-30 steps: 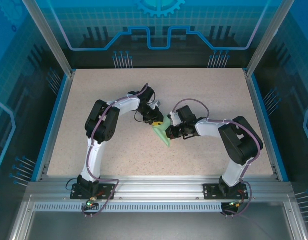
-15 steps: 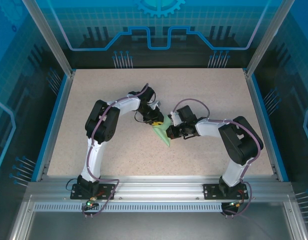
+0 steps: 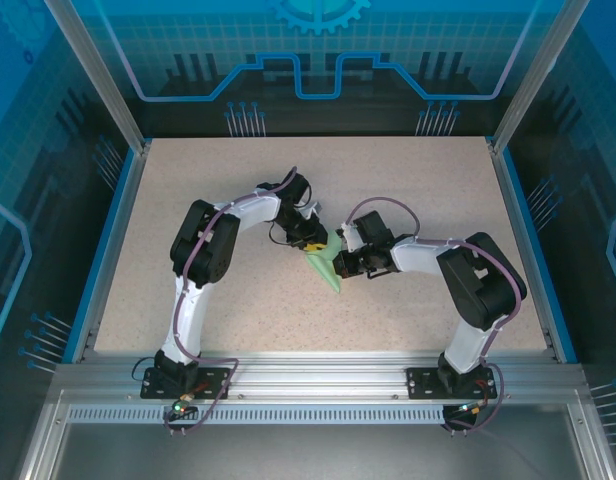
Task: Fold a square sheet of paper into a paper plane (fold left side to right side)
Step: Third fold the triangle at the center of the table.
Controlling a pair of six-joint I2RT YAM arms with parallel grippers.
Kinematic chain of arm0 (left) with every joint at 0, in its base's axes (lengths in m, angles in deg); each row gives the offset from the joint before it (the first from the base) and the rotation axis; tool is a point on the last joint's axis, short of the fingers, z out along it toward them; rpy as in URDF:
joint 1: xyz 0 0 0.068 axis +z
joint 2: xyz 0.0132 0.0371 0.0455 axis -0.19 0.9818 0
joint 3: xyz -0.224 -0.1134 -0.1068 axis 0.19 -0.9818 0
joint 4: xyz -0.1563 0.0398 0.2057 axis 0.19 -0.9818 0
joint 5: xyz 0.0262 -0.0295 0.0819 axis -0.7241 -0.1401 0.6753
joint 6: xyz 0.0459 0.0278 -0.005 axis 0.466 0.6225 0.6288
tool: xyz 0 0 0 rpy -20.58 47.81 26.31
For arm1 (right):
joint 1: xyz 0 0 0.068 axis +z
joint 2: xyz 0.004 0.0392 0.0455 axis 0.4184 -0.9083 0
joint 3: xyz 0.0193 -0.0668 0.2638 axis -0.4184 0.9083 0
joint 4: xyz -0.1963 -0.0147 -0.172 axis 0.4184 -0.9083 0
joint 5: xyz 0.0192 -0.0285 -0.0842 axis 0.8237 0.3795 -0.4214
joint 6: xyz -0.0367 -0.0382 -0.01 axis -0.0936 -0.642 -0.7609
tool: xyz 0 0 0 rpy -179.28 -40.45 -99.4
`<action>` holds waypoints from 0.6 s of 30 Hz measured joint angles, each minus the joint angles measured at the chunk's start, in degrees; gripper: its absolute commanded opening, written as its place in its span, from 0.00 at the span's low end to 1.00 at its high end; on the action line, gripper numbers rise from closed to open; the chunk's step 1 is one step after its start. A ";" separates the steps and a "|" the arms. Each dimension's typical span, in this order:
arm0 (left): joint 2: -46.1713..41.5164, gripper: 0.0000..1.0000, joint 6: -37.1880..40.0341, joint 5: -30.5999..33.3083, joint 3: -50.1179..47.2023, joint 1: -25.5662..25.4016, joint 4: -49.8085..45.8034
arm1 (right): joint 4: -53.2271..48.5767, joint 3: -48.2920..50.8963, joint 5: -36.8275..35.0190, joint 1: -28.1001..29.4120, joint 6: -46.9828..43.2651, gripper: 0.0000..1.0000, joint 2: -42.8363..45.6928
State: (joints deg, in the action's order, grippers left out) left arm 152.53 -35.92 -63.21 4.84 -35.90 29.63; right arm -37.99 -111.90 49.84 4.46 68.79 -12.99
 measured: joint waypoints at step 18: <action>0.00 0.24 0.00 0.00 0.00 0.00 0.02 | -1.27 0.00 -1.01 0.00 -0.02 0.02 0.39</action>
State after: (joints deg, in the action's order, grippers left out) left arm 152.53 -35.92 -63.21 4.84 -35.90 29.65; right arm -39.26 -111.90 48.83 4.46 68.77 -12.59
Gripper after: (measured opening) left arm 0.236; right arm 0.058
